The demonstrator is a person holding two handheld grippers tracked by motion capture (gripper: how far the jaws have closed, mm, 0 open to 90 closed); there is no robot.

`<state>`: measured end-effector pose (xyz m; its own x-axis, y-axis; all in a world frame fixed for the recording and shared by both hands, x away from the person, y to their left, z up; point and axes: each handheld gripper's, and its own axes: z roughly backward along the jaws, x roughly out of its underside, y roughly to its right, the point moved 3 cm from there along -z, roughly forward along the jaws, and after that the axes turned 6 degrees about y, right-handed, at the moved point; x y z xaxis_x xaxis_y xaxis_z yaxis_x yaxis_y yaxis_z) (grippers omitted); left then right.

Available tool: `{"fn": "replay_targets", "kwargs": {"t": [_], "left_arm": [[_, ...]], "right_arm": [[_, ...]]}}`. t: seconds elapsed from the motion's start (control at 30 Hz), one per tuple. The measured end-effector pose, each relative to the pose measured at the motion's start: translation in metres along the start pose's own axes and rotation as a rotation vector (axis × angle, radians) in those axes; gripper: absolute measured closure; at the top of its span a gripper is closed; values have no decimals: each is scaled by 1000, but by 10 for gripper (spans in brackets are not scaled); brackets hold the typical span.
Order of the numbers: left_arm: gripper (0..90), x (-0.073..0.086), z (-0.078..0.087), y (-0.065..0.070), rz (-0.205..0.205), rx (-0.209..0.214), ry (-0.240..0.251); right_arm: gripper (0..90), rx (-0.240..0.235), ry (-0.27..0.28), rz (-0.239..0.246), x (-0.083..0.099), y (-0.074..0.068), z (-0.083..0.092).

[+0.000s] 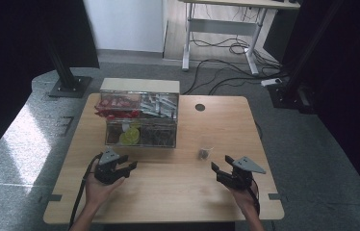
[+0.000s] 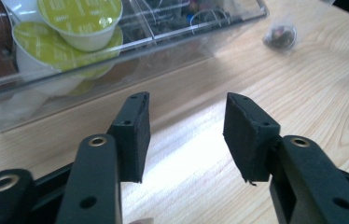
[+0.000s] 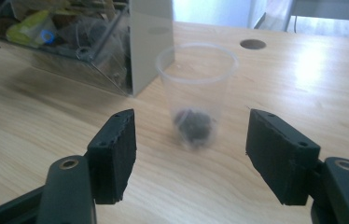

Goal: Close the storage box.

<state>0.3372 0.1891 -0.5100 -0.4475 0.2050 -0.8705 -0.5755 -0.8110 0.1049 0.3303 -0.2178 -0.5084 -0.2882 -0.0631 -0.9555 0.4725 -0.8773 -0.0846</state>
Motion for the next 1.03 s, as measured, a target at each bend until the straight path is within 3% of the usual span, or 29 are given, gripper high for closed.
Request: {"fn": "replay_targets", "kwargs": {"t": [0.3, 0.57, 0.77, 1.03], "left_arm": [[495, 17, 6, -1, 8, -20, -26], [488, 42, 9, -10, 16, -51, -82], [489, 52, 11, -16, 33, -70, -97], [488, 54, 7, -14, 20, -74, -111]], "right_arm": [[317, 35, -39, -18, 21, 19, 15], [318, 63, -116, -27, 51, 32, 20], [320, 65, -149, -8, 56, 31, 15], [319, 74, -155, -2, 57, 31, 14]]}}
